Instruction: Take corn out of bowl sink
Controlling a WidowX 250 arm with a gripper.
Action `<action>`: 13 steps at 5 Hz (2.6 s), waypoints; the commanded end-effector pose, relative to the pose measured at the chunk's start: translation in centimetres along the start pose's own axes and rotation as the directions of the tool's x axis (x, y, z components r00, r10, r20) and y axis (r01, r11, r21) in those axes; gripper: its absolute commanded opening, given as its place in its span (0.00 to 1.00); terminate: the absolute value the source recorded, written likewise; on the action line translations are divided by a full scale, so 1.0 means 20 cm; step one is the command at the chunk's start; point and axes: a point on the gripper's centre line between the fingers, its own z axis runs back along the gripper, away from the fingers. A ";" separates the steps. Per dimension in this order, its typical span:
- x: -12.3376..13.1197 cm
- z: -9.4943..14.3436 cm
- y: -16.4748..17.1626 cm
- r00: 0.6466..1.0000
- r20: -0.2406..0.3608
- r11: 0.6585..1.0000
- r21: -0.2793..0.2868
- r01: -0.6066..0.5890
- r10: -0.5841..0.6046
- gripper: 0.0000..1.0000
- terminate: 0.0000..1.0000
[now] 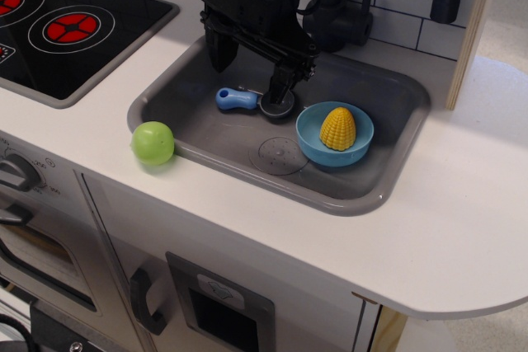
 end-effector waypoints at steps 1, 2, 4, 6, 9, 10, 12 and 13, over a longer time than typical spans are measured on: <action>0.00 0.00 0.00 1.000 0.000 1.000 0.000 0.000 0.000 1.00 0.00; 0.07 -0.03 -0.11 0.992 -0.014 0.991 -0.033 -0.130 0.129 1.00 0.00; 0.23 -0.11 -0.23 0.937 -0.048 0.933 -0.087 -0.348 0.345 1.00 0.00; 0.34 -0.17 -0.35 0.826 -0.075 0.820 -0.103 -0.563 0.558 1.00 0.00; 0.33 -0.26 -0.36 0.753 -0.062 0.752 -0.044 -0.658 0.655 1.00 0.00; 0.32 -0.26 -0.33 0.744 -0.052 0.743 -0.047 -0.668 0.666 1.00 0.00; 0.32 -0.29 -0.31 0.739 -0.046 0.738 -0.046 -0.674 0.672 1.00 0.00; 0.32 -0.34 -0.32 0.741 -0.042 0.741 -0.027 -0.671 0.670 1.00 0.00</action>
